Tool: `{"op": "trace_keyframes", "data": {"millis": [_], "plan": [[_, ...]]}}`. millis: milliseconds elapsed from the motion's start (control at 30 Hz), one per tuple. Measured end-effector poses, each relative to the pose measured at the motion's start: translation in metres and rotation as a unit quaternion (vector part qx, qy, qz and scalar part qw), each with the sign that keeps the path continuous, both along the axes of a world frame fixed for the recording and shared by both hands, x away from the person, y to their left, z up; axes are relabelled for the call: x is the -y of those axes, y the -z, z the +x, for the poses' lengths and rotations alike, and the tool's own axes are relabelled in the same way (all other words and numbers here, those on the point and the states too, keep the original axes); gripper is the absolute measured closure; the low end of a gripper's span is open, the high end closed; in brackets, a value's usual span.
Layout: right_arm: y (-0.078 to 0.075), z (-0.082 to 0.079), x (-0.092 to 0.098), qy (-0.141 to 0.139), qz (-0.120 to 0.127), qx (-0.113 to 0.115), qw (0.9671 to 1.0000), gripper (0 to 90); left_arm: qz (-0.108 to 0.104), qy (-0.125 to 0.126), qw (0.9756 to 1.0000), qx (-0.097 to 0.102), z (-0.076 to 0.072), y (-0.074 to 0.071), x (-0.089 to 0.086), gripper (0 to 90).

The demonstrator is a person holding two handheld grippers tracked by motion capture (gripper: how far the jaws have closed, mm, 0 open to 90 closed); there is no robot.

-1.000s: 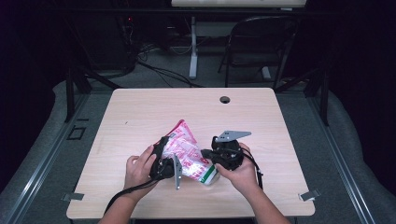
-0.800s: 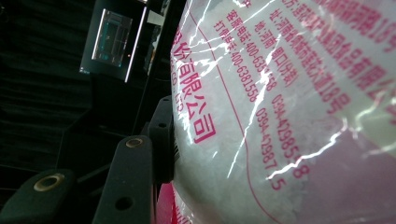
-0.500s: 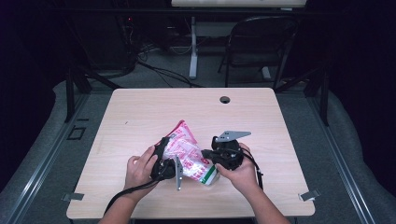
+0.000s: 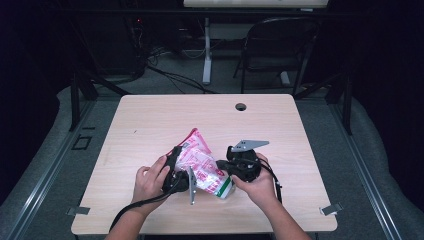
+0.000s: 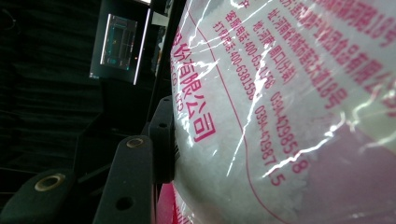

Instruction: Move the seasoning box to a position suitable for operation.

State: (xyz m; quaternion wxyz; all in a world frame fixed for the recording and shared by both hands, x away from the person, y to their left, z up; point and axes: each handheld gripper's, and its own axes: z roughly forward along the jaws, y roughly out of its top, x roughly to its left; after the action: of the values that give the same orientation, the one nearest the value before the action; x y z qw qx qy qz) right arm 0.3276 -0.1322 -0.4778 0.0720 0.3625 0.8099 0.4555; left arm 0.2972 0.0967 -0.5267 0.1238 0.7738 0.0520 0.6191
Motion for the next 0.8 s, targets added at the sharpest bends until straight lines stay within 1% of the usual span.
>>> {"op": "trace_keyframes", "data": {"millis": [167, 600, 700, 733, 800], "plan": [[0.0001, 0.0001, -0.0003, -0.001, 0.0, -0.001, 1.0, 90.0, 0.002, 0.001, 1.0, 0.001, 0.0003, -0.0005, -0.0001, 59.4], [0.0002, -0.0001, -0.0007, 0.0, -0.002, -0.001, 1.0, 90.0, 0.016, -0.001, 0.9998, 0.008, -0.0011, -0.0033, 0.001, 59.5], [0.0003, 0.0001, -0.0005, -0.001, 0.0, -0.001, 1.0, 89.9, 0.014, 0.001, 0.9999, 0.008, -0.0012, -0.0033, 0.0011, 59.5], [0.0003, 0.0001, -0.0005, -0.001, 0.0, -0.001, 1.0, 89.9, 0.016, 0.002, 0.9998, 0.012, -0.0011, -0.0038, 0.0013, 59.6], [0.0003, -0.0001, -0.0007, 0.001, -0.001, -0.001, 1.0, 90.0, 0.018, 0.001, 0.9998, 0.013, -0.0014, -0.0044, 0.0012, 59.6]]}}
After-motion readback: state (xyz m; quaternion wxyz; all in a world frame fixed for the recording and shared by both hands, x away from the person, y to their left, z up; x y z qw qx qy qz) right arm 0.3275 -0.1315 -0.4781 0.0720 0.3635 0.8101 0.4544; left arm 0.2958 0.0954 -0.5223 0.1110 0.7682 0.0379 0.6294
